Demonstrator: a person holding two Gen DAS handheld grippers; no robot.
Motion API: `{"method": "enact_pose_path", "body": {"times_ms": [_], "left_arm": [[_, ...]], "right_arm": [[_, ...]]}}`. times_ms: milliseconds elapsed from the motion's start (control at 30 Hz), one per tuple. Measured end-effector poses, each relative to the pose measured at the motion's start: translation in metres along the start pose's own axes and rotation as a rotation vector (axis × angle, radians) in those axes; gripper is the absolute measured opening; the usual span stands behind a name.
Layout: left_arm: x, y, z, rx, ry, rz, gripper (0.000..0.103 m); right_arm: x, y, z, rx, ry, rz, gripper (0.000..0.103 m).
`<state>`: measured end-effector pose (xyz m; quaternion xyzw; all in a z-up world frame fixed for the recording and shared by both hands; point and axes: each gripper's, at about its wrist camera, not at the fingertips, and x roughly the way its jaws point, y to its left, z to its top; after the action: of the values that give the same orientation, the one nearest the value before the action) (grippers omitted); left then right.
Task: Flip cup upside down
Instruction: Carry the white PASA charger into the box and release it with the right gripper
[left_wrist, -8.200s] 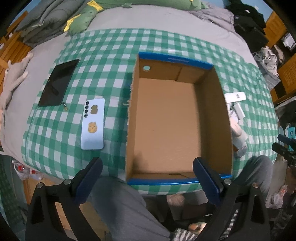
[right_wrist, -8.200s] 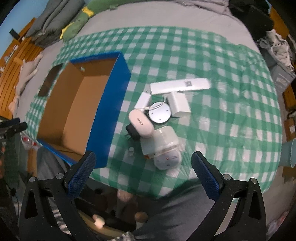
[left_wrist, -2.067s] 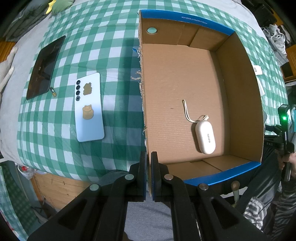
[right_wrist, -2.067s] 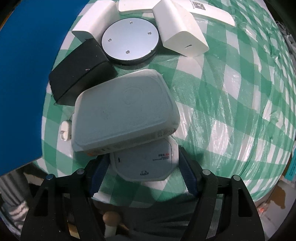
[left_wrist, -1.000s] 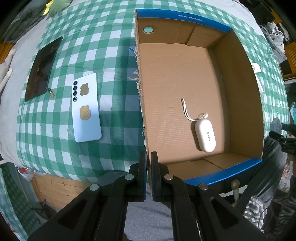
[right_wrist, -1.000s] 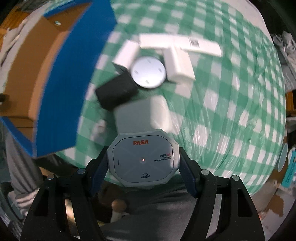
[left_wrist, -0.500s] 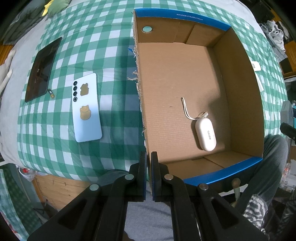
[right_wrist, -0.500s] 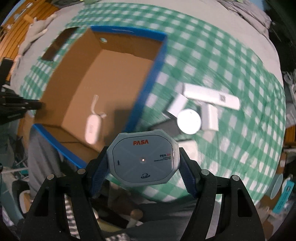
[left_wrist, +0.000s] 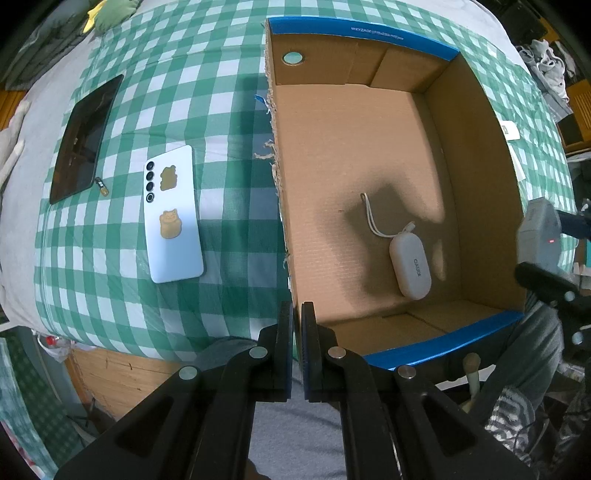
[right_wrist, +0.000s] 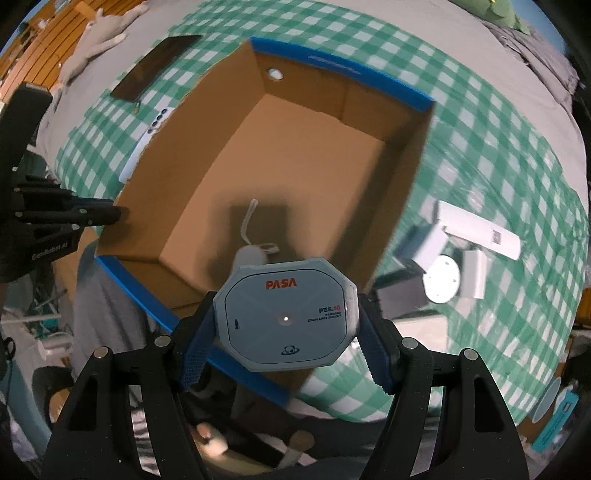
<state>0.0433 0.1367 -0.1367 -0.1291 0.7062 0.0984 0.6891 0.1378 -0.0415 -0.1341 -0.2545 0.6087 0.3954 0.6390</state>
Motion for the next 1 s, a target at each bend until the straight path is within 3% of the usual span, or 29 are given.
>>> {"method": "enact_pose_path", "body": {"times_ms": [433,1000], "left_arm": [[0.000,0.001,-0.001,0.000,0.001,-0.001,0.004],[0.003,-0.007,0.003,0.001,0.014,-0.002,0.004]], "right_arm": [[0.051,0.015,0.011,0.010,0.075,0.025,0.072],[0.065,0.011,0.010,0.028,0.074,0.028,0.075]]}}
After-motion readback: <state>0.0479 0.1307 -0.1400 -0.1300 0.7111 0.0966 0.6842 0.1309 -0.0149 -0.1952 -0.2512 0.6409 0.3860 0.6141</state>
